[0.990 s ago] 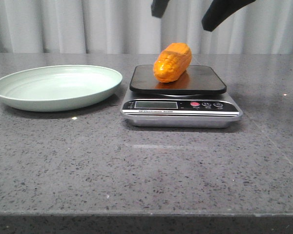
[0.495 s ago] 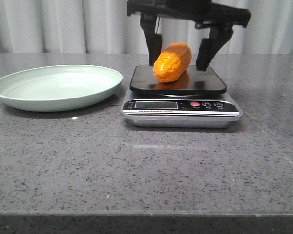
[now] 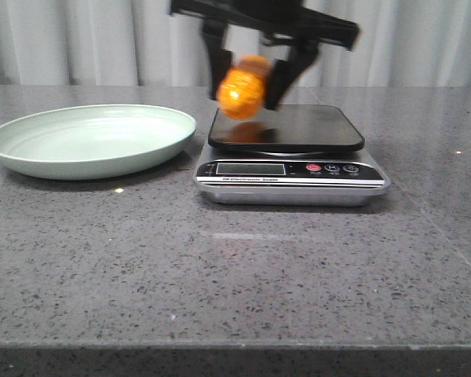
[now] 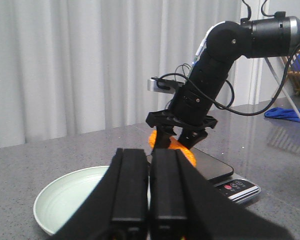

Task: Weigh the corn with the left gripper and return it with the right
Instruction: 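Lift the corn cob with the right gripper and carry it over the plate, then lower the corn cob onto the plate, open the right gripper, withdraw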

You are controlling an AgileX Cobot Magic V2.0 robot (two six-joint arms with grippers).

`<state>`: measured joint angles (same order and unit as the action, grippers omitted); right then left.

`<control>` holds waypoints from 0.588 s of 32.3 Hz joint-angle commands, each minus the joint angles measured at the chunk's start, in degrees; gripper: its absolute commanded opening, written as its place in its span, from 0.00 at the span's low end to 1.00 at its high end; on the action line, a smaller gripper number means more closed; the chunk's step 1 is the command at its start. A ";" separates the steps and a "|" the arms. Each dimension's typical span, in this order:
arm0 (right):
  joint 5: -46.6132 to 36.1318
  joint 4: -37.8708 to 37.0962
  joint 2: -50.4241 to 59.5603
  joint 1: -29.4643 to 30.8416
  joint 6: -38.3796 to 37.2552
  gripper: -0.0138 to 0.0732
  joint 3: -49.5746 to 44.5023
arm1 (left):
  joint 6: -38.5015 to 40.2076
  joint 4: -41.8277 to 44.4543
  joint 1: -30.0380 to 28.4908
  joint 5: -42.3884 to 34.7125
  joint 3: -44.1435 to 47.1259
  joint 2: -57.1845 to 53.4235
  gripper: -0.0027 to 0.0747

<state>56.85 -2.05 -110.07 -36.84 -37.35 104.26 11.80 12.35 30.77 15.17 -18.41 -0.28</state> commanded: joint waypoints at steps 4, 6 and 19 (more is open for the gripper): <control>-12.08 0.49 -0.62 -7.02 5.85 0.33 8.18 | -0.02 -0.10 0.25 -4.78 -1.45 0.14 0.21; -10.91 0.49 -2.97 -8.22 5.85 0.33 11.09 | -0.02 -0.10 0.25 -4.78 -1.45 0.14 0.21; 0.14 0.47 -13.07 -8.63 5.85 0.86 23.01 | -0.02 -0.10 0.25 -4.78 -1.45 0.14 0.21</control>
<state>58.55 -0.90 -126.74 -45.71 -32.01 124.57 11.80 12.35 30.77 15.17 -18.41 -0.28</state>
